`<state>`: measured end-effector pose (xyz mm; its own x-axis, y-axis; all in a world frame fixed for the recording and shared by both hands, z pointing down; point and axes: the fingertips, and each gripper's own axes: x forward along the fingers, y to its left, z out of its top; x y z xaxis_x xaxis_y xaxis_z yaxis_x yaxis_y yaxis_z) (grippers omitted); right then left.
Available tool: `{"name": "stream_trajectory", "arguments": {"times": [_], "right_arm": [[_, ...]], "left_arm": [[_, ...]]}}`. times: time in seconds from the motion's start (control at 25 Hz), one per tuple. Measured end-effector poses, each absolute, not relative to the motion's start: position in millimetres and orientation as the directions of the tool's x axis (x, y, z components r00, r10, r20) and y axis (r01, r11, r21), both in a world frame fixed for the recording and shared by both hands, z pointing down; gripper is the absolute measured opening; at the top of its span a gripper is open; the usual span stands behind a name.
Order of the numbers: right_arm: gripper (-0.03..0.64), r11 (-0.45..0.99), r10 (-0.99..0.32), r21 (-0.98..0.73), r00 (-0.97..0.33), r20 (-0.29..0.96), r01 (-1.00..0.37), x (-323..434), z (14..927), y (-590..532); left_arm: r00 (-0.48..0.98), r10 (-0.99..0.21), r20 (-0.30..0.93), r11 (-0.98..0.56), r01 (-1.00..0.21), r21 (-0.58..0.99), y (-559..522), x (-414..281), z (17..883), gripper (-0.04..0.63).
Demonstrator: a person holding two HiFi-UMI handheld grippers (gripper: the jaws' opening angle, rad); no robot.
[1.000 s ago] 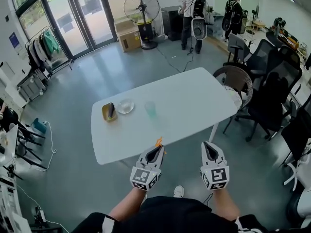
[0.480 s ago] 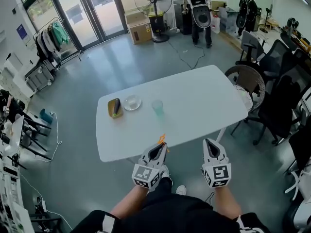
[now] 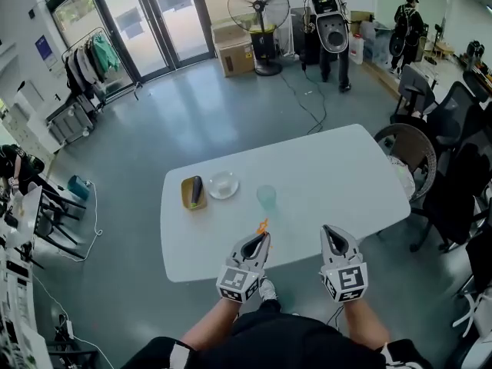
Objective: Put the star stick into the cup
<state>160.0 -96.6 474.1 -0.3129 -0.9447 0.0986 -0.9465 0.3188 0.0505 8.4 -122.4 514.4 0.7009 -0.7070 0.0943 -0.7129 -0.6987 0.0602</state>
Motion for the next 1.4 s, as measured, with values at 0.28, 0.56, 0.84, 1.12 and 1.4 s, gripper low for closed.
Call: {"name": "stream_trajectory", "arguments": {"times": [0.28,0.56,0.84,1.12,1.4], "right_arm": [[0.005,0.341,-0.936,0.041,-0.335,0.104,-0.939,136.8,471.0,-156.2],[0.005,0.342,-0.936,0.012,-0.339,0.097,-0.940,117.5,463.9,-198.8],[0.005,0.350,-0.932,-0.058,-0.354,0.083,-0.935,88.4,449.3,-227.6],[0.005,0.359,-0.929,-0.033,-0.360,0.081,-0.933,82.9,451.9,-253.3],[0.005,0.387,-0.913,-0.047,-0.389,0.119,-0.921,93.6,472.4,-285.5]], "left_arm": [[0.693,-0.716,0.082,-0.690,-0.721,0.071,-182.5,-9.6,509.9,0.026],[0.698,-0.712,0.082,-0.693,-0.716,0.084,-229.2,-25.1,512.3,0.026],[0.694,-0.715,0.087,-0.688,-0.720,0.090,-256.7,-56.2,514.6,0.026],[0.674,-0.734,0.083,-0.668,-0.739,0.092,-281.6,-67.9,523.0,0.026],[0.646,-0.761,0.062,-0.637,-0.762,0.114,-313.9,-55.9,523.2,0.026]]}}
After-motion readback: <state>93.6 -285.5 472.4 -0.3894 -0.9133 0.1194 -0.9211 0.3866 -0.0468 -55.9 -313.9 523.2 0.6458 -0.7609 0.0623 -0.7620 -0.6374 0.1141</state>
